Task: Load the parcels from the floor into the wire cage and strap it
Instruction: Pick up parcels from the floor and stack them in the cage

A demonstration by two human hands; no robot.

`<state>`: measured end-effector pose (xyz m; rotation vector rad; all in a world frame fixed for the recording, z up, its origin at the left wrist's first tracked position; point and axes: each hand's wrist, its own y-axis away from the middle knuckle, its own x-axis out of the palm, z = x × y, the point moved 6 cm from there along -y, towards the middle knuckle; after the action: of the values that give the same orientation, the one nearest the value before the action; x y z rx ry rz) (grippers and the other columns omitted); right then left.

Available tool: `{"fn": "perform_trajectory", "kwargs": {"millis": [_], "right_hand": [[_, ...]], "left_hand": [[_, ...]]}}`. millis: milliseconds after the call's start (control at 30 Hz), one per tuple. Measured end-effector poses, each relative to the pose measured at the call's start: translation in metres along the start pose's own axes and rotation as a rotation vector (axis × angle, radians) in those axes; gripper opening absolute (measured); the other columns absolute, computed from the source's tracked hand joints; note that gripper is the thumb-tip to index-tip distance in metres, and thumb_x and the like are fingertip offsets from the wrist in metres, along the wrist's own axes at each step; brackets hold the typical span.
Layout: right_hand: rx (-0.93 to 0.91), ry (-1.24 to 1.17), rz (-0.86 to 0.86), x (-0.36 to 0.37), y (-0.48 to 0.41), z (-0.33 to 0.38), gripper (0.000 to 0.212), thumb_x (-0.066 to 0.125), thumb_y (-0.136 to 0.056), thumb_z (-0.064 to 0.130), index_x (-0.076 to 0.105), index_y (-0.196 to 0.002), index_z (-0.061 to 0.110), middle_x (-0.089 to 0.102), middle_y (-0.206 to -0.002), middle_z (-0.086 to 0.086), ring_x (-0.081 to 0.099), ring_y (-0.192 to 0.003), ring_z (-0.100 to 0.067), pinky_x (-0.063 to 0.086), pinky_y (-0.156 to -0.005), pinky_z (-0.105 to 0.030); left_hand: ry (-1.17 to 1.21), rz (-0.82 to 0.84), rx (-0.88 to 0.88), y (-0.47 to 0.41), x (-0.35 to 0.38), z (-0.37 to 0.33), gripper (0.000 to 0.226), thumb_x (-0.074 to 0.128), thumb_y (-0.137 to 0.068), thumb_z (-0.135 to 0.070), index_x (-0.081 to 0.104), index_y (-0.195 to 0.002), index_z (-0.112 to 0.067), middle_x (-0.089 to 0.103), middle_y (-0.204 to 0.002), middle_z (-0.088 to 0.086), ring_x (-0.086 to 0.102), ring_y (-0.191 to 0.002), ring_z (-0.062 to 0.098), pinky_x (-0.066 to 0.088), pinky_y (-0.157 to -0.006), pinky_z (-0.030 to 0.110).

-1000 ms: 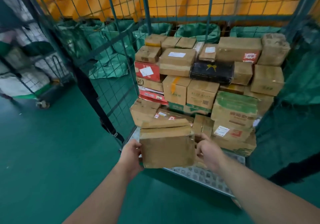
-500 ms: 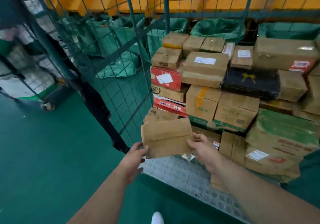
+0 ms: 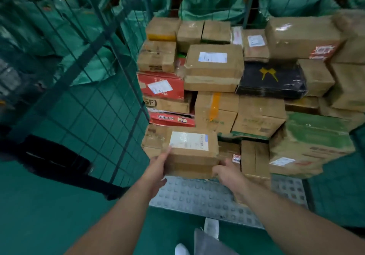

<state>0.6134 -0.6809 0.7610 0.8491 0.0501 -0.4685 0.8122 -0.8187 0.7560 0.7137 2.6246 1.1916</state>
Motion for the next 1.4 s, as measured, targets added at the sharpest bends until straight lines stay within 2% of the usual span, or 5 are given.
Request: {"fn": "perform_trajectory", "kwargs": {"millis": [467,733,933,1067,1400], "right_hand": [[0.162,-0.164,0.228,0.109,-0.148,-0.005,0.028,0.044,-0.104,0.059,0.05,-0.113,0.034,0.076,-0.101,-0.005,0.077,-0.08,-0.033,0.061,-0.069,-0.038],[0.033,-0.342,0.039,0.163,-0.251,0.011,0.042,0.07,-0.096,0.022,0.048,-0.132,0.024,0.073,-0.115,-0.003,0.078,-0.079,-0.028,0.064,-0.06,-0.04],[0.067,-0.271,0.007,0.212,-0.326,0.02,0.027,0.058,-0.102,0.037,0.054,-0.12,0.016,0.073,-0.106,-0.002,0.077,-0.083,-0.02,0.063,-0.08,-0.048],[0.142,-0.328,0.038,0.255,-0.365,0.033,0.031,0.049,-0.109,0.023,0.049,-0.139,0.02,0.066,-0.13,-0.011,0.07,-0.108,-0.031,0.061,-0.081,-0.037],[0.012,-0.321,0.16,0.283,-0.346,0.067,0.036,0.057,-0.105,0.017,0.052,-0.139,0.029,0.07,-0.126,0.004,0.067,-0.107,-0.01,0.055,-0.085,-0.019]], "left_hand": [[0.037,-0.275,-0.157,-0.138,-0.08,-0.008,0.038,0.05,-0.108,-0.027,0.042,-0.145,-0.028,0.059,-0.134,0.011,0.07,-0.105,0.035,0.061,-0.084,0.055],[-0.298,-0.276,0.001,-0.252,-0.131,-0.071,0.016,0.043,-0.111,-0.02,0.057,-0.116,-0.016,0.065,-0.115,0.008,0.069,-0.102,0.028,0.065,-0.076,0.039],[-0.588,-0.378,0.098,-0.323,-0.151,-0.121,0.019,0.047,-0.107,-0.034,0.058,-0.123,-0.034,0.07,-0.108,-0.005,0.065,-0.082,0.011,0.057,-0.069,0.029],[-0.556,-0.283,0.084,-0.35,-0.139,-0.115,0.08,0.051,-0.105,-0.032,-0.005,-0.162,-0.037,0.047,-0.154,-0.005,0.059,-0.127,0.02,0.04,-0.105,0.028],[-0.972,-0.223,0.111,-0.322,-0.132,-0.066,0.063,0.046,-0.086,-0.046,0.043,-0.147,-0.028,0.031,-0.151,-0.007,0.047,-0.129,0.029,0.049,-0.105,0.051]]}}
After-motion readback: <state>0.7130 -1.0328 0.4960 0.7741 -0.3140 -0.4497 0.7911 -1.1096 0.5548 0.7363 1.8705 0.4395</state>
